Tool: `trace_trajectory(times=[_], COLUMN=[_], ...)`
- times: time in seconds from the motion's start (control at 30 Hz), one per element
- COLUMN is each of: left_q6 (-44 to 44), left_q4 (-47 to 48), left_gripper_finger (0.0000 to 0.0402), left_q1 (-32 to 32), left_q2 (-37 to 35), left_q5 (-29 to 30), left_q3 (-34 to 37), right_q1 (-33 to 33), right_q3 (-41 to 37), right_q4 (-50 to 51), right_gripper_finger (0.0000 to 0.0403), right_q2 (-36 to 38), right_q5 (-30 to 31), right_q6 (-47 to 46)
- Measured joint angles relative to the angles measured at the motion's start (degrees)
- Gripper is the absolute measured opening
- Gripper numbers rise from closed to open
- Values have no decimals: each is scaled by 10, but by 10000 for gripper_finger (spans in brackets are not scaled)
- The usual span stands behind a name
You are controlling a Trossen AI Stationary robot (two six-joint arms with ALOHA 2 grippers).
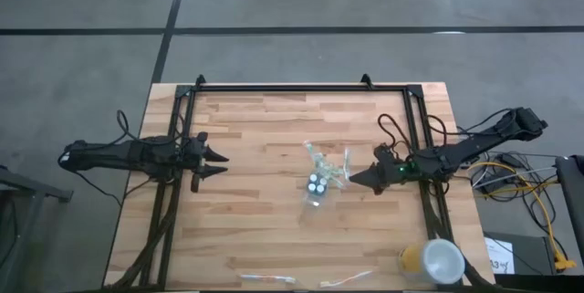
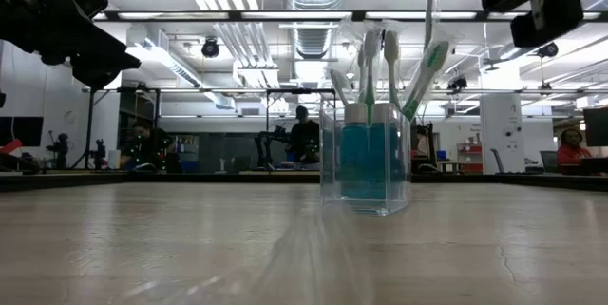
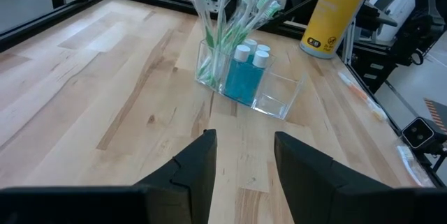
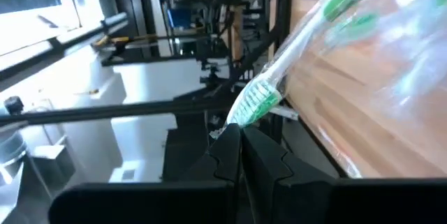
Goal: Pick & Place toothbrushing station
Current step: Put the white green toothbrush into the back side of the transparent organizer
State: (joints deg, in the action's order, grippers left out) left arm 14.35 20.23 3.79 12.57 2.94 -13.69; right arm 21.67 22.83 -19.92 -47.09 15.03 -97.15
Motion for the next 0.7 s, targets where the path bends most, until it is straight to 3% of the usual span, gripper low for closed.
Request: trace_trajectory(times=[0.37, 0.7], left_q6=[0, 0], left_q4=[0, 0], left_gripper_finger=[149, 149], left_q1=[0, 0], left_q2=[0, 0], left_q5=[0, -3], left_q3=[0, 0], right_q1=[-20, -33], right_q3=[-80, -85], right_q4=[-200, -211], right_gripper_finger=[8, 8], right_q2=[-14, -15], right_q5=[1, -25], right_q6=[8, -18])
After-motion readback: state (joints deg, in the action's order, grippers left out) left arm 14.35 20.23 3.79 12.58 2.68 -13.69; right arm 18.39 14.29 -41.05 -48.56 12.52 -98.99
